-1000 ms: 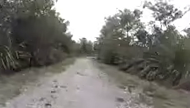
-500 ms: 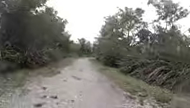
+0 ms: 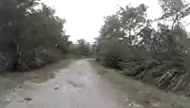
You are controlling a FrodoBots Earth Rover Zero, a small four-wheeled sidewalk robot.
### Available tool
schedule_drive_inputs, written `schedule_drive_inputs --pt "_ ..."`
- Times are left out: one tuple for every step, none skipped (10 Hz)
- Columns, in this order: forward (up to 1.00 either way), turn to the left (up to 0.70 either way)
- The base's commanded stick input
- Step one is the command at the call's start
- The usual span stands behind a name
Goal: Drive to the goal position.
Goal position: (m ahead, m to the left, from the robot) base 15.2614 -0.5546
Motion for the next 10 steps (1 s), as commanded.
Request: schedule_drive_inputs --pt "0.7 0.0" --pt "0.7 0.0" --pt "0.7 0.0" --pt "0.7 0.0" --pt "0.7 0.0" --pt "0.7 0.0" --pt "0.7 0.0" --pt "0.7 0.0" --pt "0.7 0.0" --pt "0.7 0.0"
